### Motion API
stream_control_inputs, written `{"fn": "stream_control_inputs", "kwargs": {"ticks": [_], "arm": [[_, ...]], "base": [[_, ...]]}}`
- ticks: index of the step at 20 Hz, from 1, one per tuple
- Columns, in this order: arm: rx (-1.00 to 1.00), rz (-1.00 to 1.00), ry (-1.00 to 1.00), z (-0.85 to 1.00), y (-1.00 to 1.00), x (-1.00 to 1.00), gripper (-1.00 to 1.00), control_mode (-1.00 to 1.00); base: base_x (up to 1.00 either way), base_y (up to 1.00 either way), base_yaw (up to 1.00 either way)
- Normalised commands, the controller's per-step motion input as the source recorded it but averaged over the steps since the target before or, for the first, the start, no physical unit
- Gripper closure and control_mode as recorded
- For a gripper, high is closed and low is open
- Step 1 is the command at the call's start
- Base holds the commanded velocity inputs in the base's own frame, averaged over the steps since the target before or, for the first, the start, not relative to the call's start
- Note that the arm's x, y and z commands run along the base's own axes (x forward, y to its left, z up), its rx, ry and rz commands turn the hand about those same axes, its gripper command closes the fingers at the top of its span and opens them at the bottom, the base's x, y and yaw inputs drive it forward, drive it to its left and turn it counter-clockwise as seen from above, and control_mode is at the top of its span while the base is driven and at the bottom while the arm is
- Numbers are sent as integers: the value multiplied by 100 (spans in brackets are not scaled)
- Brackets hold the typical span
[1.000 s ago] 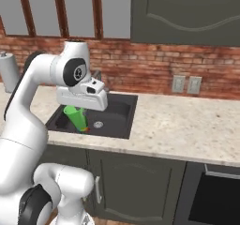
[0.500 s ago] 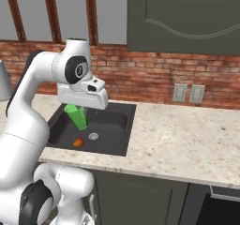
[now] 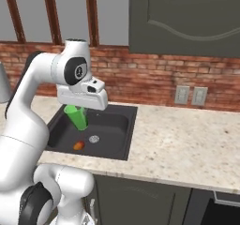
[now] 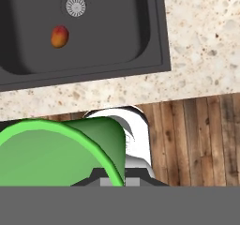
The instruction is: Pick the cup and colander and place them in the sink. Then turn on the water.
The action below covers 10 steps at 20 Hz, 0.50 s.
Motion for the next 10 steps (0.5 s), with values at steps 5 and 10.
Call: {"fn": "stream_control_inputs", "kwargs": {"ticks": [5,10], "arm": [[0,0,0,0,0,0,100,100],[0,0,0,0,0,0,100,100]], "base": [[15,27,0],[7,17,0]]}}
